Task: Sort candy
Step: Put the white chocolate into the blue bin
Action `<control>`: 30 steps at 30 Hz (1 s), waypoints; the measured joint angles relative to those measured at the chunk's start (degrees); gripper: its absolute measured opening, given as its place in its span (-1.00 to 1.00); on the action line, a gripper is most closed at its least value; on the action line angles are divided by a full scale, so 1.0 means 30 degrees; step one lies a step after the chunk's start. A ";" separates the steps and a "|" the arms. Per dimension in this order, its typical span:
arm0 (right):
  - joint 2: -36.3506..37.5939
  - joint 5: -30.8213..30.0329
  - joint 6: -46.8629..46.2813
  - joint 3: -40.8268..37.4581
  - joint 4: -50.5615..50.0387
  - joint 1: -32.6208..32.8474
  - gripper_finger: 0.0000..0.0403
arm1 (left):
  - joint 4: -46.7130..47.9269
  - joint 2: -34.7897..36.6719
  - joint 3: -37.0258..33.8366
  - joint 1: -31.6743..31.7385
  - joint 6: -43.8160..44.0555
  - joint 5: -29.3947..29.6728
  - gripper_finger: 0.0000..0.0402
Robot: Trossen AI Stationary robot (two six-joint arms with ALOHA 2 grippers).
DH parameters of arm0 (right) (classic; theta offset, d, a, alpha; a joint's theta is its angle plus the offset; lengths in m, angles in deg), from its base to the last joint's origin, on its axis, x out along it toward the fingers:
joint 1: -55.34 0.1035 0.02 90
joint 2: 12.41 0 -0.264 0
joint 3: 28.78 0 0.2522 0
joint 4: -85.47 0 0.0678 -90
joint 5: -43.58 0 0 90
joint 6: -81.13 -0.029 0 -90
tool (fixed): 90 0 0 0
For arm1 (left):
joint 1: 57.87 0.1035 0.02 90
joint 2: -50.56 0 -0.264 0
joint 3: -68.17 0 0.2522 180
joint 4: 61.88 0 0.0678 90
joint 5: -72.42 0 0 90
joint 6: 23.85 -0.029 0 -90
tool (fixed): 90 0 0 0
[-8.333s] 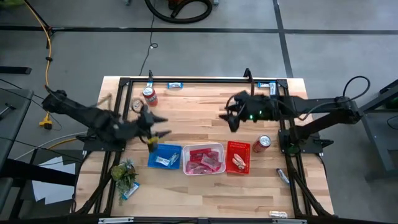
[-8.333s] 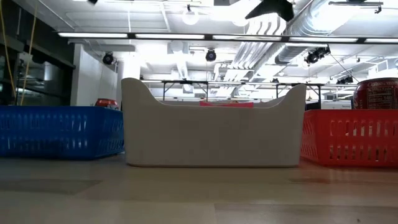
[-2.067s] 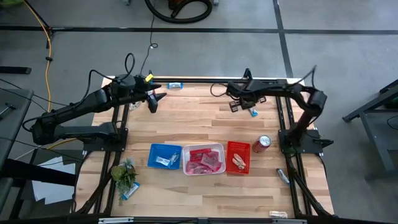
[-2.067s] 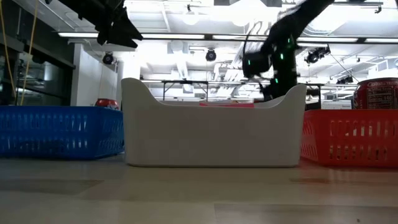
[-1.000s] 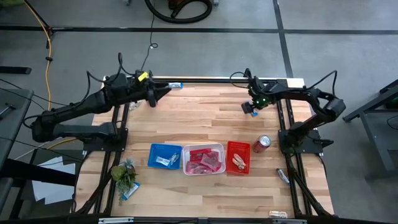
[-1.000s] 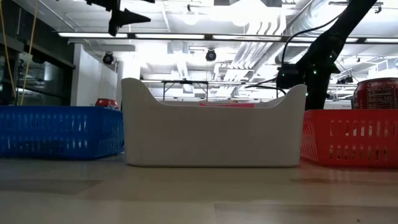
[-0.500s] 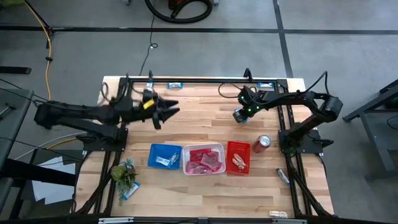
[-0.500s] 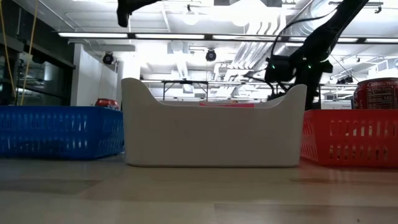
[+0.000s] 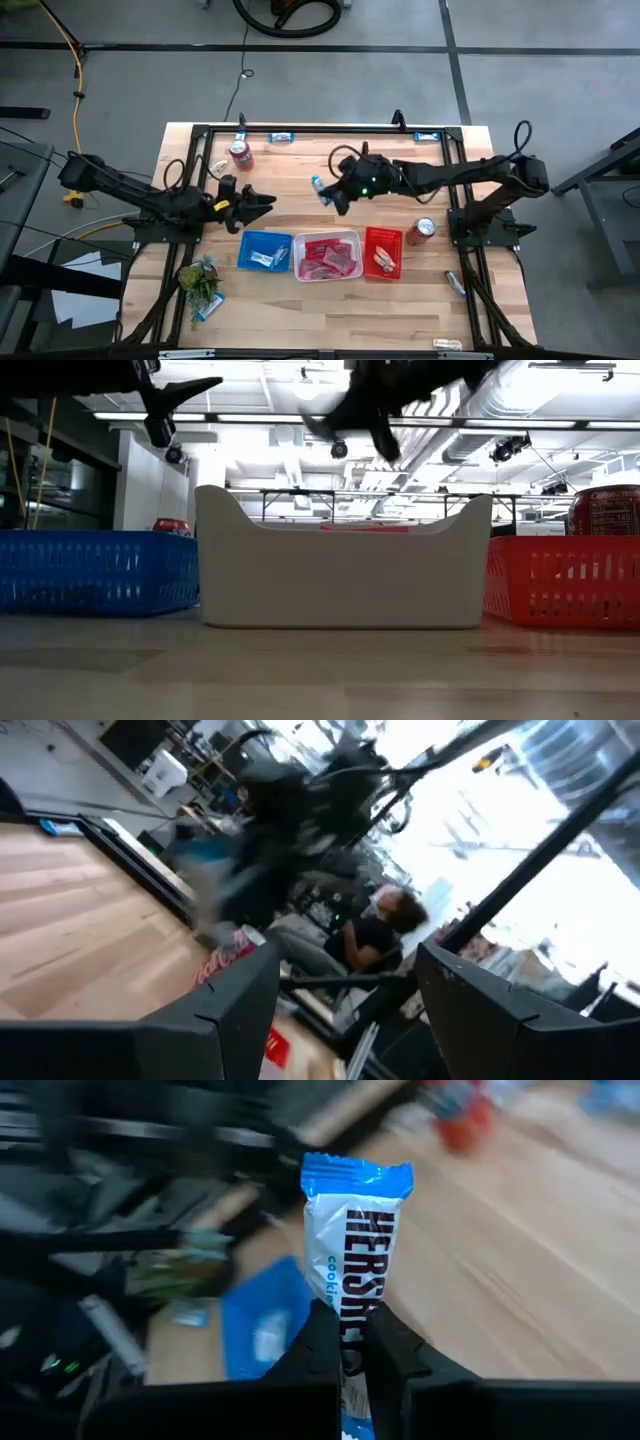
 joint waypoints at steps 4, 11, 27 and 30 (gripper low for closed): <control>0.0000 -0.1244 0.1919 0.1710 -0.0018 0.2525 -0.99 | 0.0290 -0.0015 0.0000 -0.0240 -0.0702 -0.0044 0.11; -0.0128 -0.3642 0.3873 0.2559 0.0424 0.5562 -0.99 | 0.0448 -0.0022 0.0252 -0.0240 -0.3292 -0.0562 0.11; -0.7456 -0.3647 0.5699 0.3445 0.8397 0.5926 -0.99 | 0.2061 -0.0015 0.3956 0.0212 -0.9848 0.3449 0.11; -0.8768 -0.3626 0.5829 0.4712 0.8435 0.5936 -0.98 | 0.2388 -0.0022 0.3949 0.0212 -0.9649 0.3555 0.11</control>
